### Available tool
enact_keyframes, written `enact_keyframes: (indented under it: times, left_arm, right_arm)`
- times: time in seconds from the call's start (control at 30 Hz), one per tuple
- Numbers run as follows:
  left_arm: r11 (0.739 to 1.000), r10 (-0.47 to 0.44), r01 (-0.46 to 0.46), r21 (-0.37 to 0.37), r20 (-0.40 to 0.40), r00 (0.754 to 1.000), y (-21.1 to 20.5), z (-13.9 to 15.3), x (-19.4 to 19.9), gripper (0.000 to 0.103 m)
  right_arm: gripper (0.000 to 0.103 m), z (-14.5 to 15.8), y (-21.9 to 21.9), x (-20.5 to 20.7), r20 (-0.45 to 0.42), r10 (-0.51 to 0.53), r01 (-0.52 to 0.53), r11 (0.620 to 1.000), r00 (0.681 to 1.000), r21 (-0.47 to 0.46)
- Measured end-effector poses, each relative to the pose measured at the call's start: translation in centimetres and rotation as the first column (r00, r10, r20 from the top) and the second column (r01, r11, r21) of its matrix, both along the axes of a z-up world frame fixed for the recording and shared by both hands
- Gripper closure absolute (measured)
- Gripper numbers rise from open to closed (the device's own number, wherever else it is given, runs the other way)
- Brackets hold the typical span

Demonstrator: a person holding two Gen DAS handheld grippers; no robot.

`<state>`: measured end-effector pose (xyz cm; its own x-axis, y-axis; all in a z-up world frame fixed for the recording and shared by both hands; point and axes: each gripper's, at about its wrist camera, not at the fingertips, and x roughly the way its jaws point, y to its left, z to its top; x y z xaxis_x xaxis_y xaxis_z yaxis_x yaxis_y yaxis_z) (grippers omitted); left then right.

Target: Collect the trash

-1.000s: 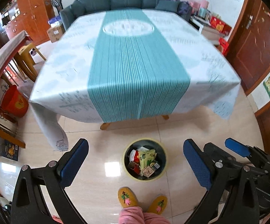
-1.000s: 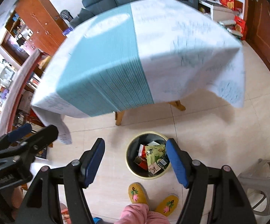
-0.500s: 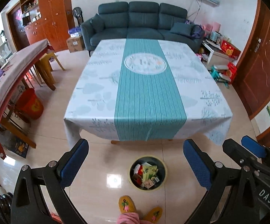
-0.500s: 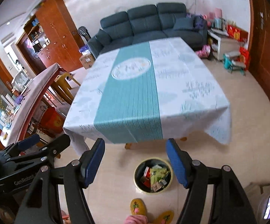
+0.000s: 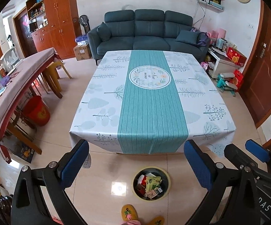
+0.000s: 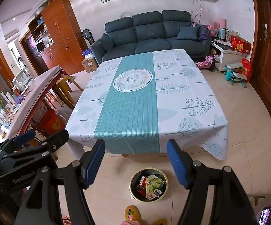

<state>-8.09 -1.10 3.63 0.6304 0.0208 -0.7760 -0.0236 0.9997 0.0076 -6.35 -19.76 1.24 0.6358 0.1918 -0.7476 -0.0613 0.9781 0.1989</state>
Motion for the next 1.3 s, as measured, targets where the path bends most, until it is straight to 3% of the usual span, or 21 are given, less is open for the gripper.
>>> enact_keyframes:
  times: [1.3]
  left_arm:
    - [1.000, -0.016, 0.016, -0.007, -0.030, 0.999, -0.6, -1.3, 0.9, 0.003]
  right_arm:
    - [0.035, -0.3, -1.4, 0.9, -0.019, -0.024, 0.024, 1.000, 1.000, 0.007]
